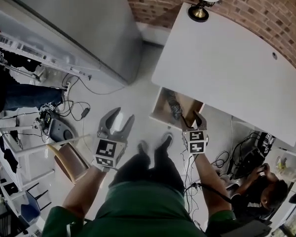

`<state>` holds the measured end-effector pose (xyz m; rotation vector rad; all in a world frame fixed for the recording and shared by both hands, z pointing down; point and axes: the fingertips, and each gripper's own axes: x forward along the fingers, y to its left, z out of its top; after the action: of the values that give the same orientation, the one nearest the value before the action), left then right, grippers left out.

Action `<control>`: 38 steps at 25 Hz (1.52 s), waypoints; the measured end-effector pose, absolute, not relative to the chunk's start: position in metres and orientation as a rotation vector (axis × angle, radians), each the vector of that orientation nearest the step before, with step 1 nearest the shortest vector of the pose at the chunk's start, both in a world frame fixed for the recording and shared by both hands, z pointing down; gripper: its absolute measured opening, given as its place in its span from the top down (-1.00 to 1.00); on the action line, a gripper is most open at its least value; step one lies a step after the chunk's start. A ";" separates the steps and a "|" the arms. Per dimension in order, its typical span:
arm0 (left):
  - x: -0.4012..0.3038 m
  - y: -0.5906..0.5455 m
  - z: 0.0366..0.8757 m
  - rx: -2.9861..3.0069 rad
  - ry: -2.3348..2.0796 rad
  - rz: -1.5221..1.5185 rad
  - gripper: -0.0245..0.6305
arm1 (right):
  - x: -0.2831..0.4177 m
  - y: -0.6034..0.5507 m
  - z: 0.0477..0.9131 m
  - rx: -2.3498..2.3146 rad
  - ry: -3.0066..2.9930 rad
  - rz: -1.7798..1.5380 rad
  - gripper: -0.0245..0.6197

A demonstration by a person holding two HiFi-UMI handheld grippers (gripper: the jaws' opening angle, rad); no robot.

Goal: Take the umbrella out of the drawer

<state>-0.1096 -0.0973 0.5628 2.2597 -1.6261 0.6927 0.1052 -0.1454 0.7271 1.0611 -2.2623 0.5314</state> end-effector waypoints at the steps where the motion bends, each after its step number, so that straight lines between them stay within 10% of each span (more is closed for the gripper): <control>1: -0.111 -0.099 0.568 2.255 -1.618 0.707 0.26 | 0.103 -0.147 0.738 1.048 -2.250 0.546 0.22; 38: -0.211 -0.120 0.719 2.104 -1.533 0.779 0.26 | 0.032 -0.211 1.022 0.844 -1.929 0.695 0.13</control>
<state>-0.2113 -0.1197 0.7191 2.1039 -1.5329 0.7786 0.0315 -0.2112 1.0219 0.8441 -1.9288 0.6951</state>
